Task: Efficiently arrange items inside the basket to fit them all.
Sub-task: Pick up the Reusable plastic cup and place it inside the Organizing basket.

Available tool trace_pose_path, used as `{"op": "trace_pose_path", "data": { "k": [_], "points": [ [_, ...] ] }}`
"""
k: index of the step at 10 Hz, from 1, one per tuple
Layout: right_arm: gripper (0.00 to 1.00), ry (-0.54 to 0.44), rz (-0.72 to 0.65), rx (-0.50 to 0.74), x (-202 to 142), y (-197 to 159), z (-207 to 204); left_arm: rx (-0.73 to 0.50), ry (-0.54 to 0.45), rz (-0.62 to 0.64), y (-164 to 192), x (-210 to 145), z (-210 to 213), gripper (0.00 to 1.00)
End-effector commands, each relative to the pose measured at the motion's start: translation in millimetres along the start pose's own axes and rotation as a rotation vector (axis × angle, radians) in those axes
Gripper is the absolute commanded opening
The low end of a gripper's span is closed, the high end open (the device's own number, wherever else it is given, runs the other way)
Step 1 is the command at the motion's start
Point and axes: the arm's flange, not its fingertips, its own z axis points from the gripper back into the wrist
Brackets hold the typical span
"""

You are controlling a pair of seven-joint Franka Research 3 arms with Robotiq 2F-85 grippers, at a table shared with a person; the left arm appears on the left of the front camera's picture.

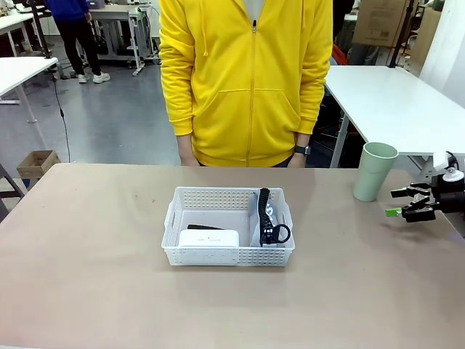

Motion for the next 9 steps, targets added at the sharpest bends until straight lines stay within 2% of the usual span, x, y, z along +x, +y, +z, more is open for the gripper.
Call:
{"op": "trace_pose_path", "data": {
  "k": [1, 6, 9],
  "points": [
    [1.0, -0.054, 0.038, -0.061, -7.7, -10.0, -15.0, 0.006, 0.003, 0.001, -2.2, -0.9, 0.2, 1.0],
    [1.0, -0.14, -0.022, -0.16, -22.0, -34.7, -43.6, 0.006, 0.003, 0.001, -2.2, -0.9, 0.2, 1.0],
    [1.0, -0.223, -0.063, -0.142, -17.7, -48.2, -65.4, 0.006, 0.003, 0.001, -2.2, -0.9, 0.2, 1.0]
  ]
}}
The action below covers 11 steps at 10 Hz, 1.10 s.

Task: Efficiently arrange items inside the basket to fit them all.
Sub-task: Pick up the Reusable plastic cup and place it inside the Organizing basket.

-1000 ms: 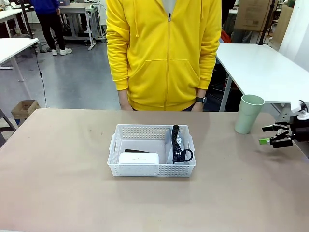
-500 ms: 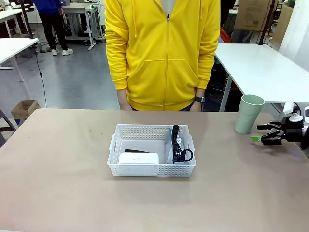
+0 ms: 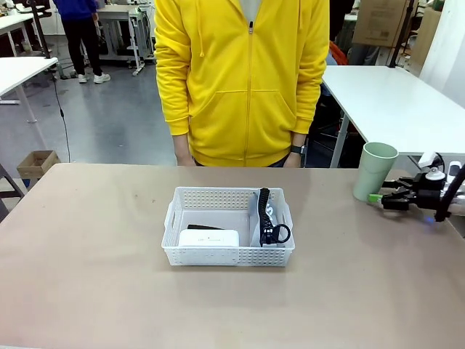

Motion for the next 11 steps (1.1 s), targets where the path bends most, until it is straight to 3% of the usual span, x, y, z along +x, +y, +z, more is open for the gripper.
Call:
{"op": "trace_pose_path", "data": {
  "k": [1, 4, 11],
  "points": [
    [1.0, -0.066, 0.001, 0.026, -2.0, -4.8, -20.2, 0.006, 0.003, 0.001, -2.2, -0.9, 0.1, 1.0],
    [1.0, -0.134, -0.036, 0.073, 5.2, -8.4, -29.3, 0.006, 0.003, 0.001, -2.2, -0.9, 0.1, 1.0],
    [1.0, -0.305, -0.016, 0.142, 57.4, -10.3, -8.6, 0.006, 0.003, 0.001, -2.2, -0.9, 0.1, 1.0]
  ]
}}
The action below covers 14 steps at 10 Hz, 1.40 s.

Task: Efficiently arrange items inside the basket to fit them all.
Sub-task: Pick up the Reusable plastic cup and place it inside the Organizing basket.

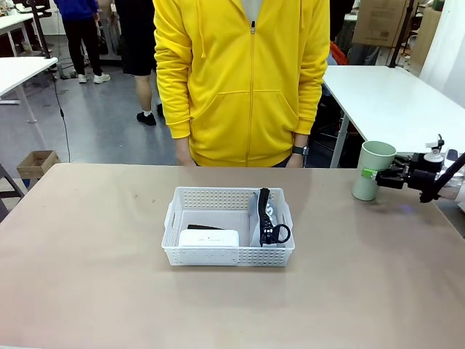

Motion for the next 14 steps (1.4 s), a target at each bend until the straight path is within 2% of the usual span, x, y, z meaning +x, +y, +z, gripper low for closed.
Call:
{"op": "trace_pose_path", "data": {
  "k": [1, 4, 5, 6, 7, 8, 9, 10, 11, 12, 13, 14],
  "points": [
    [1.0, -0.038, -0.031, 0.002, 10.3, -0.8, 1.7, 0.006, 0.003, 0.001, -2.2, -0.9, 0.1, 1.0],
    [1.0, -0.024, -0.052, 0.009, 5.4, -0.5, 0.0, 0.006, 0.003, 0.001, -2.2, -0.9, 0.1, 1.0],
    [0.45, -0.004, -0.052, 0.013, 4.8, 1.3, -0.1, 0.006, 0.003, 0.001, -2.2, -0.9, 0.1, 1.0],
    [0.44, -0.001, -0.053, 0.017, 4.6, 2.8, 0.0, 0.006, 0.003, 0.001, -2.2, -0.9, 0.1, 1.0],
    [0.0, -0.002, -0.058, 0.021, 5.5, 4.0, 1.3, 0.006, 0.003, 0.001, -2.2, -0.9, 0.1, 1.0],
    [0.0, 0.0, -0.055, 0.017, 9.4, 6.1, 4.9, 0.006, 0.003, 0.001, -2.2, -0.9, 0.1, 1.0],
    [0.36, 0.018, -0.084, -0.003, 17.3, 8.2, 7.7, 0.006, 0.003, 0.001, -2.2, -0.9, 0.1, 1.0],
    [0.36, 0.045, -0.084, -0.03, 29.8, 13.6, 10.3, 0.006, 0.003, 0.001, -2.2, -0.9, 0.1, 1.0],
    [0.0, 0.057, -0.071, -0.037, 50.3, 21.8, 13.7, 0.006, 0.003, 0.001, -2.2, -0.9, 0.1, 1.0],
    [0.36, 0.1, -0.082, -0.048, 82.7, 36.6, 19.5, 0.006, 0.003, 0.001, -2.2, -0.9, 0.1, 1.0],
    [0.0, 0.16, -0.07, -0.013, 123.8, 61.9, 30.0, 0.006, 0.003, 0.001, -2.2, -0.9, 0.1, 1.0],
    [0.0, 0.277, -0.059, 0.071, 149.9, 93.3, 41.3, 0.006, 0.003, 0.001, -2.2, -0.9, 0.1, 1.0]
  ]
}}
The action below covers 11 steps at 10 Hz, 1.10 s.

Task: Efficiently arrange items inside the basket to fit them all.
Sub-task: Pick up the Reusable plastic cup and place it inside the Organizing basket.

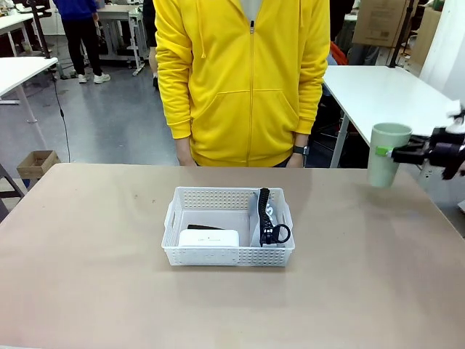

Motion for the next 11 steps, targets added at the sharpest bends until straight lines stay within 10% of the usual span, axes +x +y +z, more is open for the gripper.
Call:
{"op": "trace_pose_path", "data": {
  "k": [1, 2, 3, 4, 5, 6, 10, 11],
  "points": [
    [0.0, 0.151, 0.046, 0.121, 42.3, 71.5, 28.5, 0.006, 0.003, 0.001, -1.9, -1.0, -0.1, 1.0],
    [0.36, 0.164, 0.071, 0.2, 38.7, 97.5, 42.4, 0.006, 0.003, 0.001, -1.9, -1.0, -0.1, 1.0],
    [0.36, 0.188, 0.122, 0.24, 27.4, 127.2, 56.0, 0.006, 0.003, 0.001, -1.9, -1.0, -0.1, 1.0],
    [0.0, 0.21, 0.159, 0.277, 15.1, 151.0, 64.9, 0.006, 0.003, 0.001, -1.9, -1.0, -0.1, 1.0],
    [0.36, 0.2, 0.149, 0.279, 9.8, 156.2, 69.4, 0.006, 0.003, 0.001, -1.9, -1.0, -0.1, 1.0],
    [0.0, 0.189, 0.095, 0.218, 8.5, 150.9, 70.4, 0.006, 0.003, 0.001, -1.9, -1.0, -0.1, 1.0],
    [0.0, 0.221, 0.129, 0.281, 13.7, 155.2, 56.5, 0.006, 0.003, 0.001, -1.9, -1.0, -0.1, 1.0],
    [0.92, 0.221, 0.122, 0.277, 9.9, 157.0, 60.6, 0.006, 0.003, 0.001, -1.9, -1.0, -0.1, 1.0]
  ]
}}
